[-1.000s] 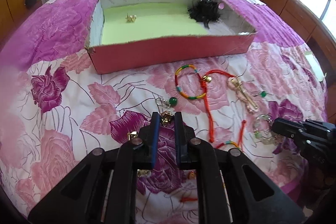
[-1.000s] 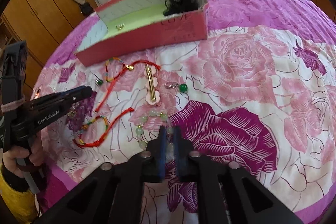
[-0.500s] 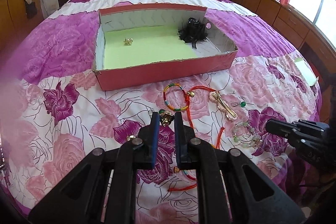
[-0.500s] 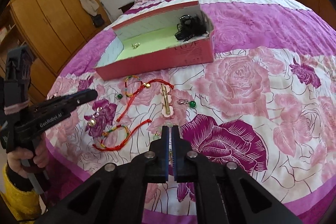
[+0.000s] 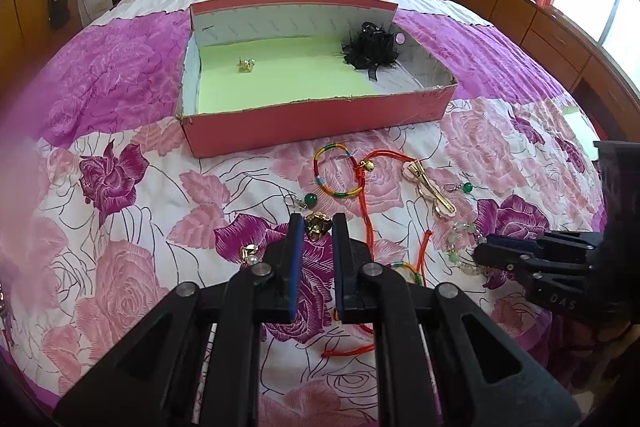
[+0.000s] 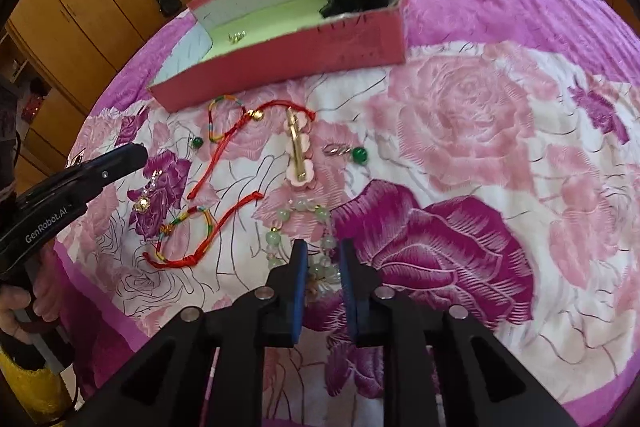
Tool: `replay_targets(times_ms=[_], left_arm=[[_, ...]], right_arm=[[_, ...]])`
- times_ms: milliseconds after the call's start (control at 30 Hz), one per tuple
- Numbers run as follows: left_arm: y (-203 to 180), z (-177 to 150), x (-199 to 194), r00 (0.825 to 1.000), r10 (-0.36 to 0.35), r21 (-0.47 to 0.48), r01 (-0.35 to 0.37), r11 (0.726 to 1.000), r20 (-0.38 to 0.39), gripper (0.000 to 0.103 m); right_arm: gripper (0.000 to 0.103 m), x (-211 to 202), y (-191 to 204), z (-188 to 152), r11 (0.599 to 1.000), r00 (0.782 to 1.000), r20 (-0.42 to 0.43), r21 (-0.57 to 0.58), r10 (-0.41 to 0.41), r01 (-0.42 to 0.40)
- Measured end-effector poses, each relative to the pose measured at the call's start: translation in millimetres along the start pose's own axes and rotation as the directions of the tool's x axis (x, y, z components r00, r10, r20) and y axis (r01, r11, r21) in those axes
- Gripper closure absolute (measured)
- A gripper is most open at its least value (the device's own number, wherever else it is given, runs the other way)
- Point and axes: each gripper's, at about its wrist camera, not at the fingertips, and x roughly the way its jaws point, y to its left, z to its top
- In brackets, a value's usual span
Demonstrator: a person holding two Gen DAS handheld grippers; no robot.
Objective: Organize jewelry
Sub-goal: 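Release the bracelet into the box with right tool while left tool drops its earring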
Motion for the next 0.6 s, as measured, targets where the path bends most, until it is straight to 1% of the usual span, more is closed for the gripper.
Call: replay_targets(times_ms=[133, 233, 433, 500, 600], left_arm=[[1, -1, 3, 1.000, -0.003, -0.002, 0.003, 1.000, -0.005, 0.098], [0, -1, 2, 1.000, -0.004, -0.003, 0.004, 1.000, -0.007, 0.098], [-1, 1, -4, 1.000, -0.002, -0.005, 0.002, 1.000, 0.018, 0.098], [-2, 2, -8, 0.999, -0.002, -0.010, 0.002, 1.000, 0.033, 0.098], [-3, 4, -14, 0.998, 0.000, -0.013, 0.001, 1.000, 0.058, 0.098]], right_arm=[[0.081, 14, 0, 3, 1.000, 1.000, -0.030, 0.011, -0.003, 0.004], [0.091, 18, 0, 4, 1.000, 1.000, -0.022, 0.010, -0.015, 0.015], [0.094, -5, 1, 3, 0.999, 0.996, 0.079, 0.019, 0.029, -0.031], [0.094, -17, 1, 4, 0.999, 0.991, 0.124, 0.026, 0.042, -0.046], [0.094, -37, 2, 7, 0.997, 0.976, 0.206, 0.020, 0.064, -0.070]])
